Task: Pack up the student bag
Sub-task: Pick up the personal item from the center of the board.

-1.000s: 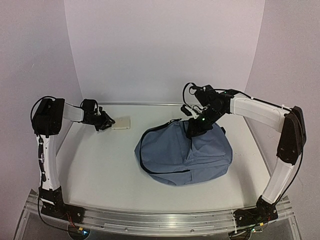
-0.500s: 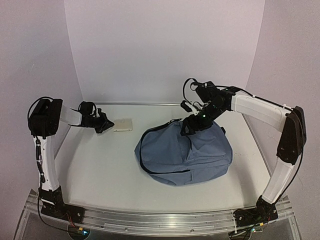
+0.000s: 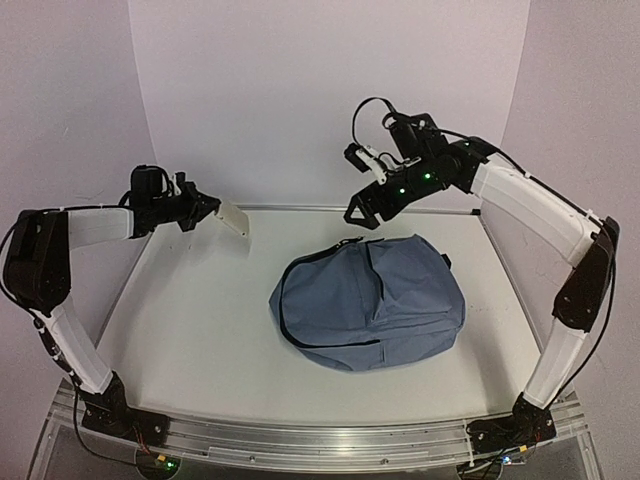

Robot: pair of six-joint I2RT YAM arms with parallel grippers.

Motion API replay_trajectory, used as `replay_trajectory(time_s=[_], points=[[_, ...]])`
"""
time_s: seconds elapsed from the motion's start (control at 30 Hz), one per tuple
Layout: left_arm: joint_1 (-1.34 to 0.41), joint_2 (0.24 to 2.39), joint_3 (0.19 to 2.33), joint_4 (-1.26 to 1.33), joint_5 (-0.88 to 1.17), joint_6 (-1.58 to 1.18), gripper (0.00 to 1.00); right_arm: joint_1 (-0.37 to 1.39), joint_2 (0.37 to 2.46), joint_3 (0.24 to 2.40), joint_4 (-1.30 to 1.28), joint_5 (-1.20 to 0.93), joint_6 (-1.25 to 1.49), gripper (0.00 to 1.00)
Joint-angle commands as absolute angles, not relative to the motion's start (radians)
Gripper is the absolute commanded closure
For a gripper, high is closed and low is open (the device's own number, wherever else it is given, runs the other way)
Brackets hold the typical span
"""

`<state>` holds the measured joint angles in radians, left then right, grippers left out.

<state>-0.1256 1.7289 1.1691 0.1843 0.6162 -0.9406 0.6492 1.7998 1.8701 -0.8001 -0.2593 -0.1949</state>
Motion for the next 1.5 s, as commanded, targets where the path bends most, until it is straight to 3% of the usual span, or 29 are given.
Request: replay_trajectory(time_s=[0.0,0.27,0.47,0.83,1.07,1.23,1.27,1.4,1.47], points=[[-0.201,1.59,1.115,0.209,0.593,-1.051,1.0,0.758,1.842,1.962,-0.767,-0.073,-0.254,0.1],[-0.324,1.458,1.023,0.255,0.509,-1.297,1.0,0.939,1.949,1.996,-0.683,0.115,-0.32,0.11],[-0.418,1.444,0.976,0.367,0.474,-1.458,1.0,1.03,2.012,2.006,-0.569,0.274,-0.358,0.21],[-0.513,1.458,0.957,0.498,0.461,-1.58,1.0,1.084,2.092,1.997,-0.42,0.425,-0.451,0.23],[-0.536,1.483,0.948,0.579,0.473,-1.635,1.0,1.083,2.08,1.915,-0.299,0.529,-0.526,0.56],[-0.54,1.489,0.957,0.572,0.474,-1.626,1.0,1.084,2.026,1.868,-0.27,0.511,-0.529,0.96],[-0.54,1.488,0.963,0.554,0.474,-1.604,0.95,1.084,2.011,1.86,-0.27,0.5,-0.526,1.0],[-0.536,1.46,1.016,0.39,0.461,-1.462,0.44,1.084,1.941,1.824,-0.287,0.431,-0.493,1.0],[-0.532,1.431,1.052,0.275,0.445,-1.348,0.28,1.08,1.895,1.807,-0.312,0.385,-0.464,1.0]])
